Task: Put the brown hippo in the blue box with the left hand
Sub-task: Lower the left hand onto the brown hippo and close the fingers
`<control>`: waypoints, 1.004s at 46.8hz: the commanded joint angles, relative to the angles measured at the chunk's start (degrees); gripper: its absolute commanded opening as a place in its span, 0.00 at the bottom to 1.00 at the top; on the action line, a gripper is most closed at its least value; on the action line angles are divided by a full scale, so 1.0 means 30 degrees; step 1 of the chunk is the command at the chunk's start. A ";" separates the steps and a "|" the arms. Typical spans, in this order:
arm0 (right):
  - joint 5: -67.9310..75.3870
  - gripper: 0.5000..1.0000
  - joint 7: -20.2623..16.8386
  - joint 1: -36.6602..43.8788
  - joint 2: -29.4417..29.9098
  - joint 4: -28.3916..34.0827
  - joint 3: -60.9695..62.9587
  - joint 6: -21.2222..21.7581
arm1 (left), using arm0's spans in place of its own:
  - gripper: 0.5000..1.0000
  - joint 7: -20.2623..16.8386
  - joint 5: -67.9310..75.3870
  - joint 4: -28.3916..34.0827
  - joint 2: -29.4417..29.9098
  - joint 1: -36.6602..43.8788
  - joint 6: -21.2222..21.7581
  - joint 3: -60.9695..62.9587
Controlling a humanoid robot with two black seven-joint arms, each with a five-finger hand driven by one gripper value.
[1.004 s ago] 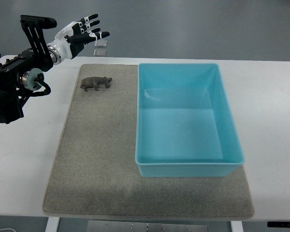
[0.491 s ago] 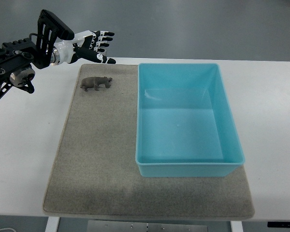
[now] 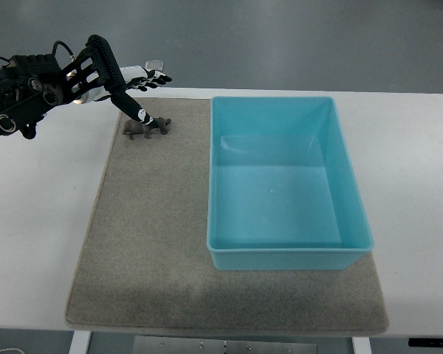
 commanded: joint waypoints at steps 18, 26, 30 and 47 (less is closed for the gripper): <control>0.0000 0.87 -0.0003 -0.0001 0.0000 -0.0001 0.0000 -0.0001 | 0.98 -0.0497 0.6899 -0.0198 -0.0126 -0.0112 0.0242 -0.0017; 0.0000 0.87 -0.0003 -0.0001 0.0000 0.0000 0.0000 -0.0001 | 0.98 -0.0585 0.7517 -0.0198 -0.0214 -0.0112 0.0418 -0.0017; 0.0000 0.87 -0.0003 -0.0001 0.0000 -0.0001 0.0000 -0.0001 | 0.98 -0.0585 0.7517 -0.0169 -0.0214 -0.0025 0.0418 0.0013; 0.0000 0.87 -0.0003 -0.0001 0.0000 -0.0001 0.0000 -0.0001 | 0.98 -0.0614 0.7517 -0.0110 -0.0214 0.0064 0.0214 0.0657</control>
